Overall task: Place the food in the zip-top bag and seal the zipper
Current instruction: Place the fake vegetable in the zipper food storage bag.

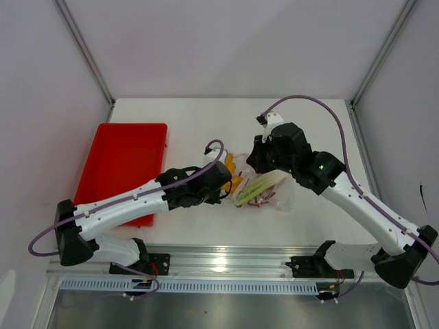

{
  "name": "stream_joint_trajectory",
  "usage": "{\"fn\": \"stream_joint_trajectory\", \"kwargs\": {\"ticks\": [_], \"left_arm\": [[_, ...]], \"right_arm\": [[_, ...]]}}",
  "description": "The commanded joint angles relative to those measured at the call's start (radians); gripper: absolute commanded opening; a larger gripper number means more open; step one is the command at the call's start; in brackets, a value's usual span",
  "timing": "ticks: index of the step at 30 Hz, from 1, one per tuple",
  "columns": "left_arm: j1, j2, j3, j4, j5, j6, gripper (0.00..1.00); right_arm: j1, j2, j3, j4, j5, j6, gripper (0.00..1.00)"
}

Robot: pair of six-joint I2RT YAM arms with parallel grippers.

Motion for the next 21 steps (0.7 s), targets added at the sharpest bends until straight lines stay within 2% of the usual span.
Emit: {"fn": "stream_joint_trajectory", "kwargs": {"ticks": [1,10,21], "left_arm": [[-0.039,0.006,0.046,0.007,-0.088,-0.013,0.01],[-0.074,0.058,0.076,-0.015,-0.036,-0.002,0.01],[-0.074,0.148,0.161,-0.035,0.122,0.064,0.01]], "right_arm": [[-0.008,0.015,0.067,0.025,0.012,0.038,0.00],[-0.020,0.032,0.072,0.030,0.016,0.043,0.00],[-0.017,0.018,0.055,0.048,-0.017,0.022,0.00]]}}
